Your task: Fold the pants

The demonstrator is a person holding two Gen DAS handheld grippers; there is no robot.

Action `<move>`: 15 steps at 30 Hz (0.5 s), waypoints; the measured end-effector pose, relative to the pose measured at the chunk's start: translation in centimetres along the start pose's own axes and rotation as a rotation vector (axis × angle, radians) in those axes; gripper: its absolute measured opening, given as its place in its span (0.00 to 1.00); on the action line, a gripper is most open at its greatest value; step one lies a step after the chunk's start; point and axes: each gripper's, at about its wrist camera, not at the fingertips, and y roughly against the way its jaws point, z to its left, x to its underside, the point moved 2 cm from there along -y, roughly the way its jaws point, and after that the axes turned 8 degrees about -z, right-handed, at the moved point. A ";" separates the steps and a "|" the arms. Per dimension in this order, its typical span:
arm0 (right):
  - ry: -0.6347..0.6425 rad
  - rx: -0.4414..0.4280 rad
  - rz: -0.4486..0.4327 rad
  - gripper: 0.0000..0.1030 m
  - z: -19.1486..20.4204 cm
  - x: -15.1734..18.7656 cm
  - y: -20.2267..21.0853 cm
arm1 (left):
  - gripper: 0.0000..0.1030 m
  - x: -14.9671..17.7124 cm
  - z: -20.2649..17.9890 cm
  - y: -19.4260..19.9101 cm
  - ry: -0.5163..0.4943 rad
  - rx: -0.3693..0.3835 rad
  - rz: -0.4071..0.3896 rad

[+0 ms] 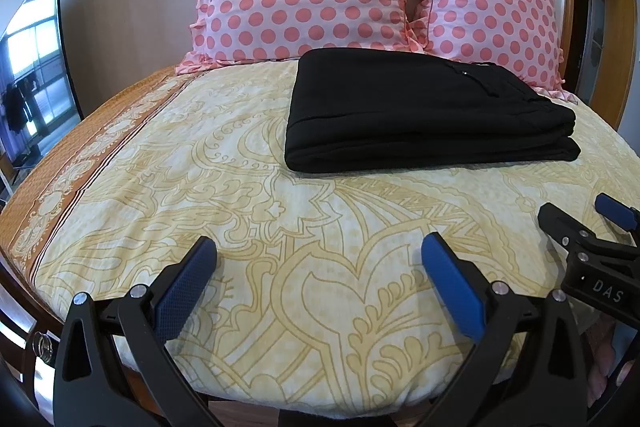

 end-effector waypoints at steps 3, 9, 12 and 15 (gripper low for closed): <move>0.000 0.000 0.000 0.98 0.0 0.0 0.0 | 0.99 0.0 -0.1 -0.1 0.002 -0.004 -0.004; 0.001 -0.002 -0.001 0.98 -0.1 0.0 0.0 | 0.99 0.0 0.1 -0.1 0.002 -0.001 -0.008; 0.001 -0.002 -0.001 0.98 -0.1 0.0 0.0 | 0.99 -0.1 0.1 -0.3 0.002 -0.002 -0.010; 0.001 -0.002 -0.002 0.98 -0.1 0.0 0.0 | 0.99 0.0 0.0 -0.2 0.004 -0.003 -0.009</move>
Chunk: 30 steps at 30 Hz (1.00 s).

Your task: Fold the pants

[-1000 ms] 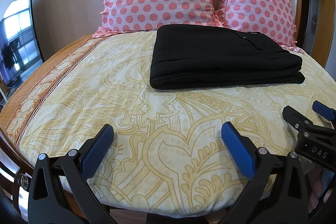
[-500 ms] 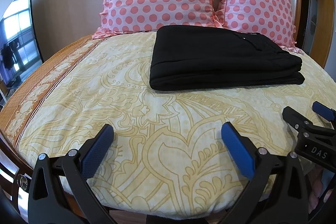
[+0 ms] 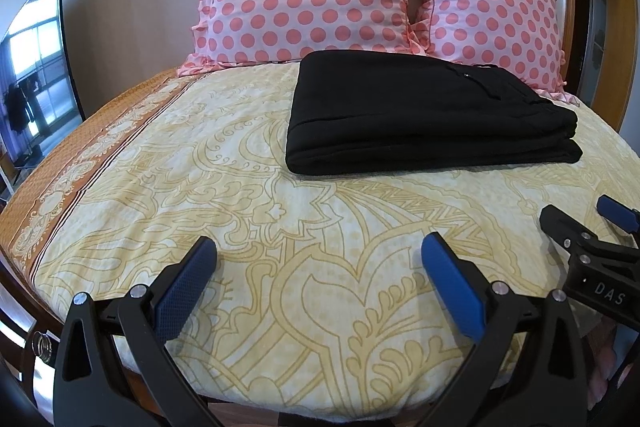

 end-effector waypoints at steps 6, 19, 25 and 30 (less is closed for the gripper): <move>0.000 0.000 0.000 0.98 0.0 0.0 0.0 | 0.99 0.0 0.0 0.0 0.001 -0.001 -0.001; 0.000 0.001 0.000 0.98 0.0 0.0 0.0 | 0.99 0.0 -0.1 0.0 0.001 -0.002 -0.001; 0.000 0.001 0.000 0.98 0.0 0.0 0.0 | 0.99 0.0 -0.1 0.0 0.001 -0.002 -0.002; -0.001 0.002 0.000 0.98 0.1 0.0 0.0 | 0.99 0.0 -0.3 0.1 0.003 -0.005 -0.003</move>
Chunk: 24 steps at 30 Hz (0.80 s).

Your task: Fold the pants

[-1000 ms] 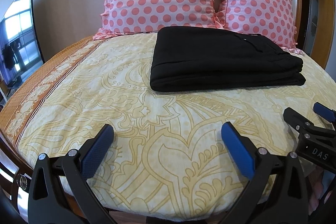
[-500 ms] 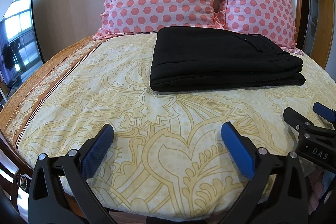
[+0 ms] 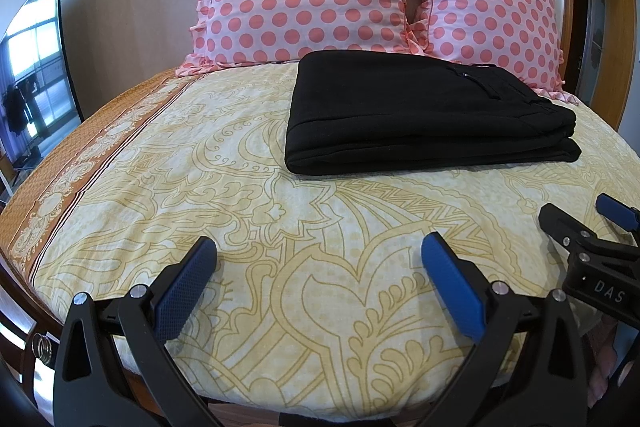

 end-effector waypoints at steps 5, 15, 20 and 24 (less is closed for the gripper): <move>0.000 0.000 0.000 0.98 0.0 0.0 0.0 | 0.99 0.0 0.0 0.0 0.000 -0.001 0.000; 0.000 0.000 0.000 0.98 0.0 0.0 0.0 | 0.99 0.0 -0.1 -0.1 0.000 -0.001 -0.003; 0.000 0.001 -0.001 0.98 0.0 0.0 0.0 | 0.99 0.0 -0.2 -0.1 0.002 -0.002 -0.002; 0.000 0.000 -0.001 0.98 0.0 0.0 0.0 | 0.99 0.0 -0.2 -0.1 0.002 -0.003 -0.002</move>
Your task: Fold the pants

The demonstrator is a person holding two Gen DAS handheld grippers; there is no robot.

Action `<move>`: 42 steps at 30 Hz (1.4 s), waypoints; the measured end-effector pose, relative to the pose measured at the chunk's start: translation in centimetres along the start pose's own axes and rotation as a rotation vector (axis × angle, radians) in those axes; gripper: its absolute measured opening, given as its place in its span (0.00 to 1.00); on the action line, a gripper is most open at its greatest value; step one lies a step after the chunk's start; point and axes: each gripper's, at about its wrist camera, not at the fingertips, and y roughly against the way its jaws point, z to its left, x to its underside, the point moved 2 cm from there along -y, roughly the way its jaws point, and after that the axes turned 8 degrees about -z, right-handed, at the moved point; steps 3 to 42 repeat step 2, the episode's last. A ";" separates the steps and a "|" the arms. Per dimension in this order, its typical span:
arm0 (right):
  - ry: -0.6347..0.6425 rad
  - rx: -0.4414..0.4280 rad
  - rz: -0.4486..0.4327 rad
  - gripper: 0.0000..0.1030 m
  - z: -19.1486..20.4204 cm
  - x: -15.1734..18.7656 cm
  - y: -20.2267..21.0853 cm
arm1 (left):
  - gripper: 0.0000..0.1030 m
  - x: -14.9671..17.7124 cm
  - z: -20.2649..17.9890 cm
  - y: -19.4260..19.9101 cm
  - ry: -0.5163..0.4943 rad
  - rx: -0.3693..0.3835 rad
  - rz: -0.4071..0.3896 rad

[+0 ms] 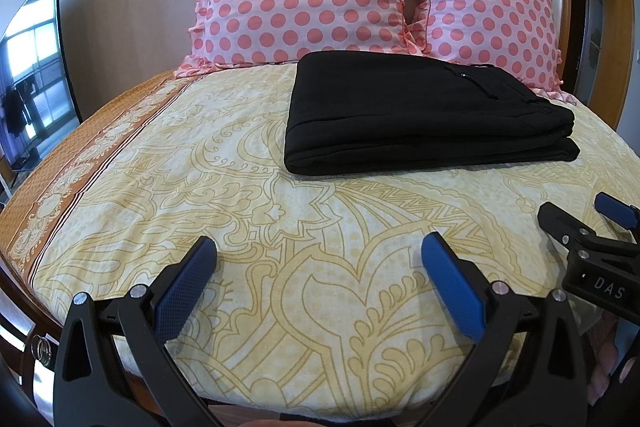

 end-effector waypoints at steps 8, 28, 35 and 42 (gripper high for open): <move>0.000 0.000 0.000 0.98 0.0 0.0 0.0 | 0.99 0.0 -0.1 -0.1 0.001 0.000 0.000; 0.000 0.000 0.000 0.98 0.0 0.0 0.0 | 0.99 0.0 -0.1 -0.1 0.001 0.000 0.000; 0.000 0.000 0.000 0.98 0.0 0.0 0.0 | 0.99 0.0 -0.1 -0.1 0.001 0.000 0.000; 0.000 0.000 0.000 0.98 0.0 0.0 0.0 | 0.99 0.0 -0.1 -0.1 0.001 0.000 0.000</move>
